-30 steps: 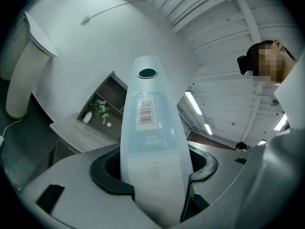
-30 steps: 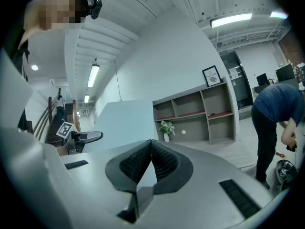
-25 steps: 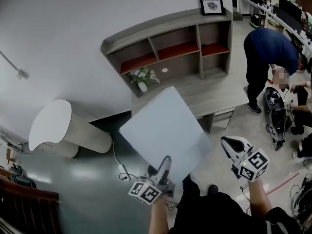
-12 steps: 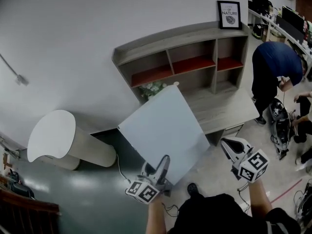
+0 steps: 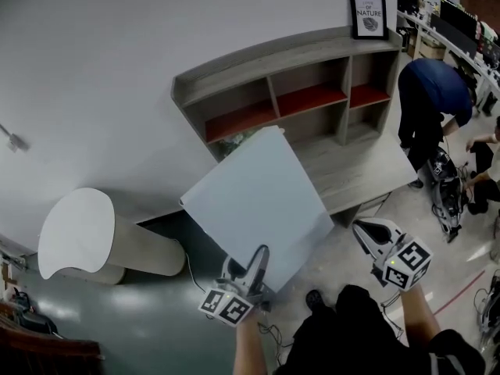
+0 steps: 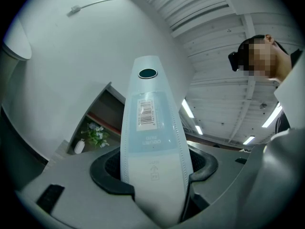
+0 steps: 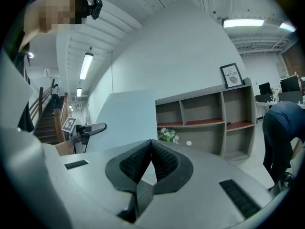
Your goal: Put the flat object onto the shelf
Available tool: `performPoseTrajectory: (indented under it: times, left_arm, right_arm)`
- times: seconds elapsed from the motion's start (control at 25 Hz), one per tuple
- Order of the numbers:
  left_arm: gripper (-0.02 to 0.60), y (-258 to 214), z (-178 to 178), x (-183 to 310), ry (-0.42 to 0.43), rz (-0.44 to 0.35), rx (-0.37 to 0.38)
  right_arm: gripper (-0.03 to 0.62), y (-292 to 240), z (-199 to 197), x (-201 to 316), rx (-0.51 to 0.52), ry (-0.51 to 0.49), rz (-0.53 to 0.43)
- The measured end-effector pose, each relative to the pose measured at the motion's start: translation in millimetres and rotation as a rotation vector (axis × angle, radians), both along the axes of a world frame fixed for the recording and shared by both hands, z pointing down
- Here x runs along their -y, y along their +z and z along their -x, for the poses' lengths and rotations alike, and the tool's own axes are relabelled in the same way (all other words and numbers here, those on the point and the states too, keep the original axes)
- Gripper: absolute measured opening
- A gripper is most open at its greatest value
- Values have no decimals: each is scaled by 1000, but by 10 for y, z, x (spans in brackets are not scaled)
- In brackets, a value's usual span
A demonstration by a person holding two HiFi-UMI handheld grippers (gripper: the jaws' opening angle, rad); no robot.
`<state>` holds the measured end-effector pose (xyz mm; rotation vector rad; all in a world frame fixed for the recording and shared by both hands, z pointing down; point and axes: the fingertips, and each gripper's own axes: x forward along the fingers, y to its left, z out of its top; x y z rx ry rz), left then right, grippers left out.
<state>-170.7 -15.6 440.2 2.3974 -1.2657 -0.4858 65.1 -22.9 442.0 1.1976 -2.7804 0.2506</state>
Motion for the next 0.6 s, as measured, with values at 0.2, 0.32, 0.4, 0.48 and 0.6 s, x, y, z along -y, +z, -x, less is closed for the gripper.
performPoseTrajectory:
  times: [0.2,0.32,0.4,0.48,0.6]
  left_arm:
    - [296,122,49,159,7,21,-21]
    - [297,189,40,224,11,35,-26]
    - [296,206,47,290,12,39,-26]
    - [296,205,38,375,11,42,-21]
    - [297,189,30,497,14,42,3]
  right_arm:
    - [11,35,36,119,-20,12,15]
    - [11,67,50,210,-25,9,23]
    - [11,94,79,309,-17,5,26]
    - [11,107,103,430,-4,-1,27]
    - [11,125,152,631,15,-15,30]
